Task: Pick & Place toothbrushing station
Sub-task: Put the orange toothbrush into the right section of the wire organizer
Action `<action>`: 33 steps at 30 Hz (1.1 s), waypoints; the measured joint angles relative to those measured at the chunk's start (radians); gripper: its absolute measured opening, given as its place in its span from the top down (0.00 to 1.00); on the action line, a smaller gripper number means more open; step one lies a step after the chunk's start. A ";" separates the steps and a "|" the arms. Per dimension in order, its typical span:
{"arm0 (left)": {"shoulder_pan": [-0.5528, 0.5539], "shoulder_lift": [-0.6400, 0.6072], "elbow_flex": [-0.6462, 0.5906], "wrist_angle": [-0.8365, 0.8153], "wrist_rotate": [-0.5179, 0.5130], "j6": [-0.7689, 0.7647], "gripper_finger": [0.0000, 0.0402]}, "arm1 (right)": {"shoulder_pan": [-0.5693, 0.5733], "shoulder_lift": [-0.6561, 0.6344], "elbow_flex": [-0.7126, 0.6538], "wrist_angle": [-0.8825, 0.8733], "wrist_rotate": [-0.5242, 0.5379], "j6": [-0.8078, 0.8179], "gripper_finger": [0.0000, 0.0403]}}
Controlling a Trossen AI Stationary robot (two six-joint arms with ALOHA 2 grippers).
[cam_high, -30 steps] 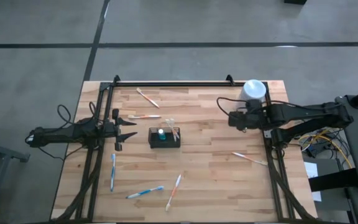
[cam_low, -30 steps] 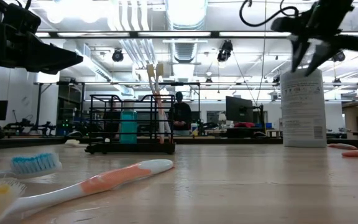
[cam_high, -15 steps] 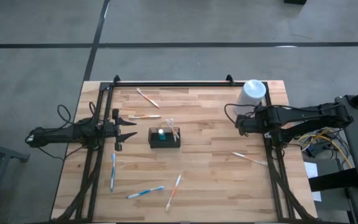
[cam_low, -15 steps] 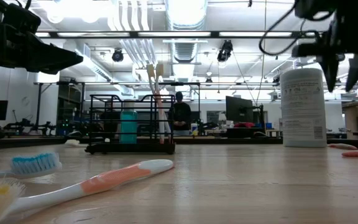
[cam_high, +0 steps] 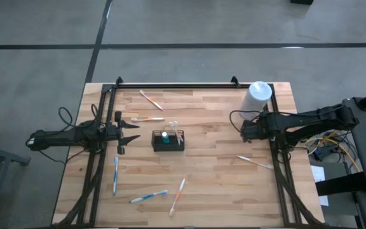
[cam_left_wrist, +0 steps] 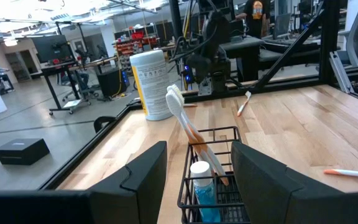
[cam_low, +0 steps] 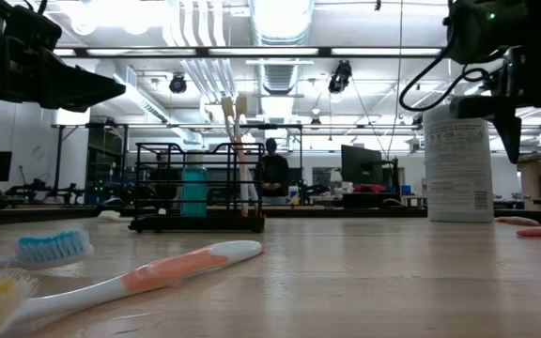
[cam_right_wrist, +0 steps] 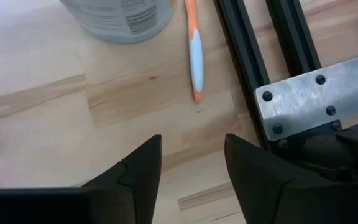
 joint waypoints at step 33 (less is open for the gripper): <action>0.000 0.000 0.000 0.000 0.000 0.000 0.53 | -0.112 0.138 0.068 0.159 -0.021 -0.407 0.58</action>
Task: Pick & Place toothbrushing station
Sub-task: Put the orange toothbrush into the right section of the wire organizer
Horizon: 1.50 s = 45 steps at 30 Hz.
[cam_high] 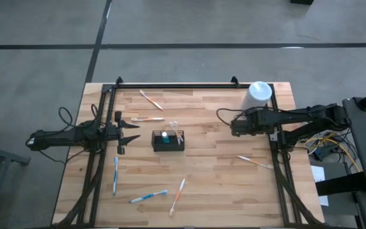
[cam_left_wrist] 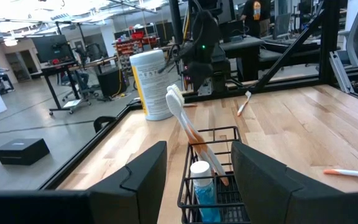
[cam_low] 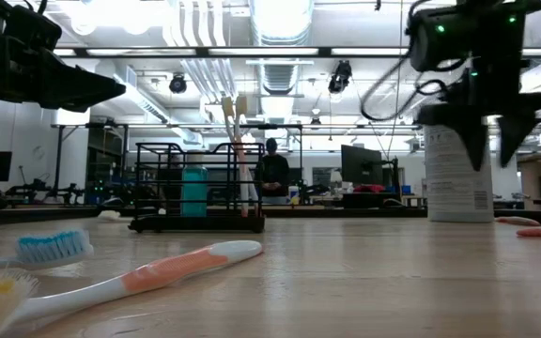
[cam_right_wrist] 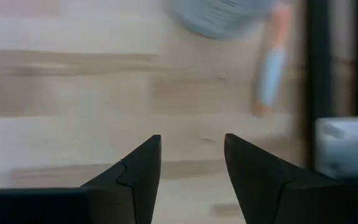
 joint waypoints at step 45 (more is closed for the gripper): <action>0.000 0.000 0.000 0.000 0.000 0.000 0.54 | -0.218 0.303 -0.117 0.029 -0.045 -0.179 0.58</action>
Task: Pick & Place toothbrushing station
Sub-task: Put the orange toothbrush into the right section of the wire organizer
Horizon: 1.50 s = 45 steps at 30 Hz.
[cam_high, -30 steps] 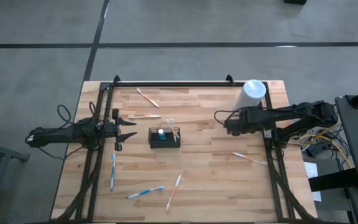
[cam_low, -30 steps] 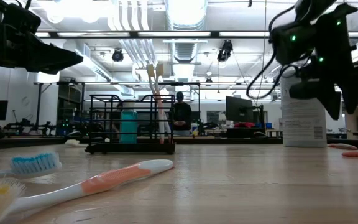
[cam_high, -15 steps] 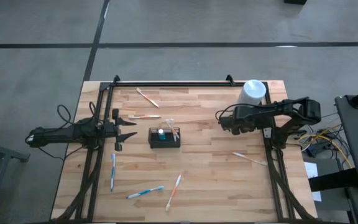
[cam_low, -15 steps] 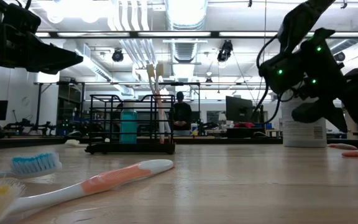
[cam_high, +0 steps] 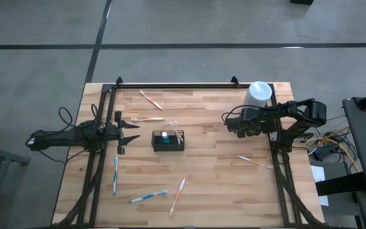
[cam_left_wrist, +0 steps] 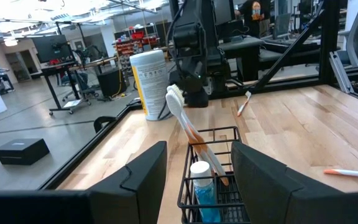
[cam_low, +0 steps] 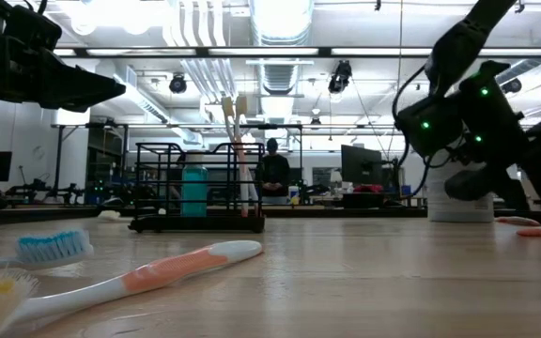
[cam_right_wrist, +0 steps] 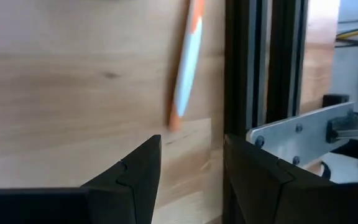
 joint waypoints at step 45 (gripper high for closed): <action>0.000 0.000 0.000 0.000 0.000 0.000 0.54 | -0.029 -0.006 -0.121 0.198 0.062 0.002 0.95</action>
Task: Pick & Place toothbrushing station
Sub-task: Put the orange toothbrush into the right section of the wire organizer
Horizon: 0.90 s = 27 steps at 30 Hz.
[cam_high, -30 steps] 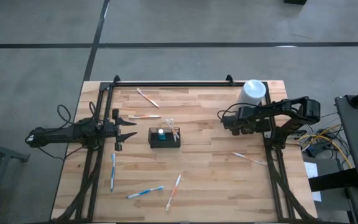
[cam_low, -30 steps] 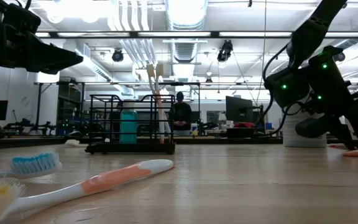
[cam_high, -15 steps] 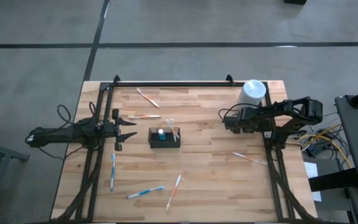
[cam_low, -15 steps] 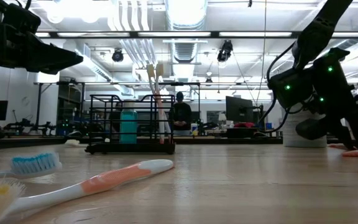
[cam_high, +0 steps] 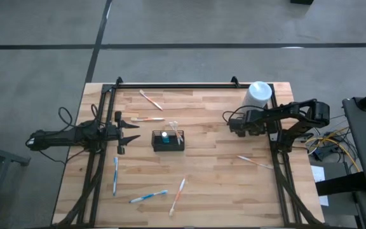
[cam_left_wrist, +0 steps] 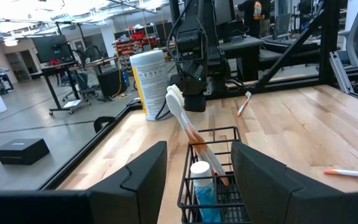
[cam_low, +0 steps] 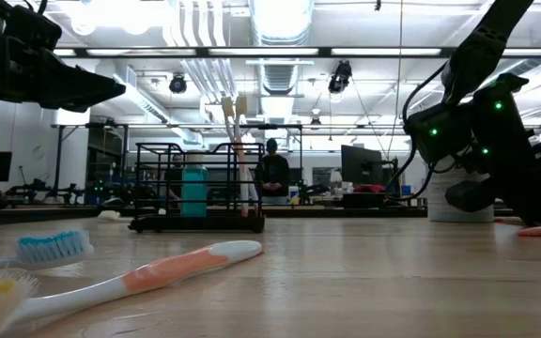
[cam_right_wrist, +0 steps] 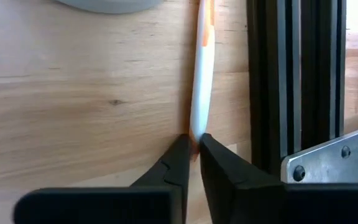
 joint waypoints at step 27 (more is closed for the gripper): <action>0.000 0.000 0.000 0.000 0.000 0.000 0.53 | 0.001 -0.071 0.110 -0.121 -0.032 0.217 0.98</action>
